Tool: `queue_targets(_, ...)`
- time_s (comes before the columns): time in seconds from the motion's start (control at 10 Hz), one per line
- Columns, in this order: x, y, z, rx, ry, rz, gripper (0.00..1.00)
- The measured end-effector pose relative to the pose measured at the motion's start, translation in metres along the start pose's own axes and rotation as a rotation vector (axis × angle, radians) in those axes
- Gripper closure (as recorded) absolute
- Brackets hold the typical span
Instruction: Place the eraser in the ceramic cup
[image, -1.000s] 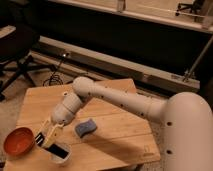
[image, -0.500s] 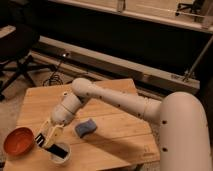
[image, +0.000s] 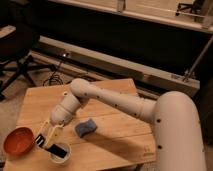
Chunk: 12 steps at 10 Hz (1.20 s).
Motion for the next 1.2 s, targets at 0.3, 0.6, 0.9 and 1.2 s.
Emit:
queue_targets(0.3,-0.006,0.007,0.001,-0.073,-0.019,-0.045,0.48)
queue_targets(0.6,-0.009,0.009,-0.001,-0.114,-0.044,-0.088,0.22)
queue_targets(0.9,-0.009,0.012,0.004,-0.182,-0.046,-0.112,0.2)
queue_targets(1.2,-0.012,0.014,0.009,-0.256,-0.044,-0.126,0.2)
